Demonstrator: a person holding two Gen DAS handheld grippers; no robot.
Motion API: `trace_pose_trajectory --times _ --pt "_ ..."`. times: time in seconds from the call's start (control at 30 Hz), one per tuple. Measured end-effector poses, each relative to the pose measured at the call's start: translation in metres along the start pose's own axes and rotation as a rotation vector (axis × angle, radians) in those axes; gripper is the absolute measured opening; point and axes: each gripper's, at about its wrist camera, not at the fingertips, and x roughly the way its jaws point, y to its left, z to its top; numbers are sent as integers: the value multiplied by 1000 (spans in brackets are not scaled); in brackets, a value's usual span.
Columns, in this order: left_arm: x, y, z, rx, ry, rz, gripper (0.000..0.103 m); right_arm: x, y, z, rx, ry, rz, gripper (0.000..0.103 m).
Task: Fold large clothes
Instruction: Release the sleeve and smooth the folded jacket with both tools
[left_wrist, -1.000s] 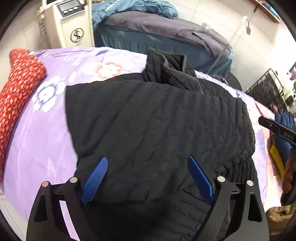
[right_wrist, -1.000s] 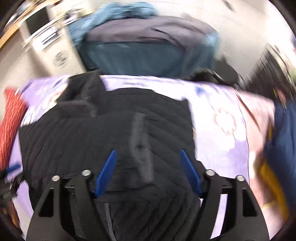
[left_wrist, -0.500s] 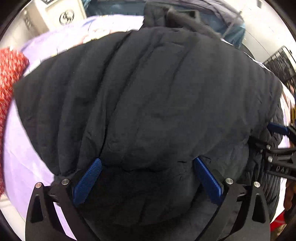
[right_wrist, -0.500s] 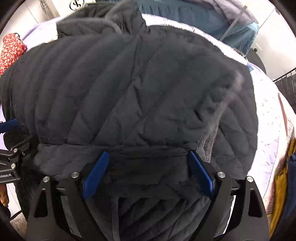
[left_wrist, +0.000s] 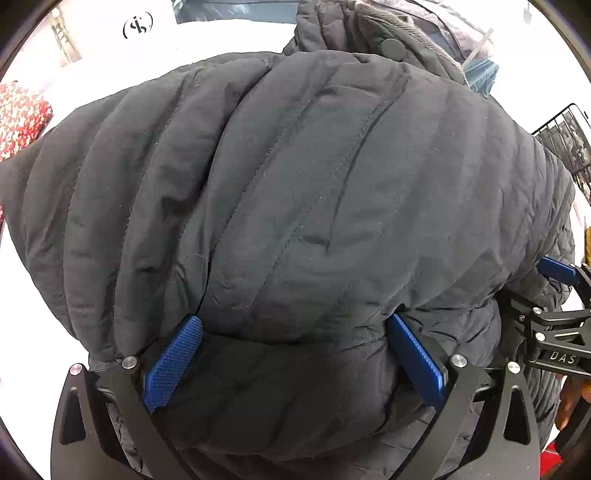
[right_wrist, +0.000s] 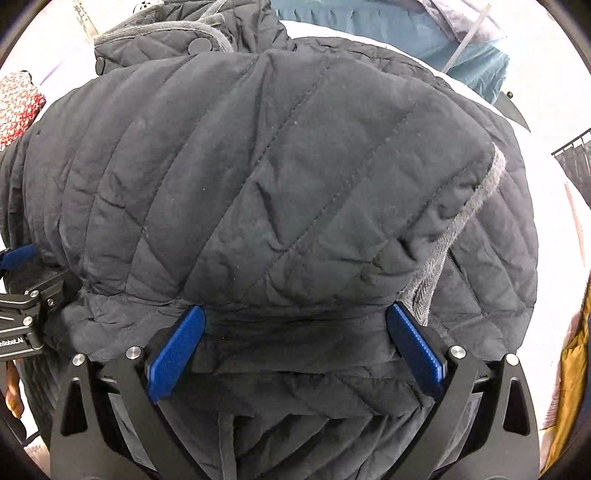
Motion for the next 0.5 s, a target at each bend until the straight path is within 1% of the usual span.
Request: trace_pose_trajectory --times 0.1,0.13,0.2,0.27,0.33,0.43,0.5 --pt "-4 -1 -5 5 -10 1 98 -6 2 0 4 44 6 98" --pt "-7 0 -6 5 -11 -7 98 -10 1 0 13 46 14 98" --pt "-14 6 -7 -15 -19 -25 97 -15 -8 5 24 18 31 98" --pt "-29 15 -13 -70 -50 -61 97 -33 -13 0 34 -45 63 97" --pt "-40 23 -20 -108 -69 -102 97 -47 -16 -8 33 -76 93 97" --pt "-61 32 -35 -132 -93 -151 97 -61 -26 -25 35 -92 139 97" --pt "-72 33 -52 -127 -105 -157 97 -67 -35 -38 40 -87 175 97"
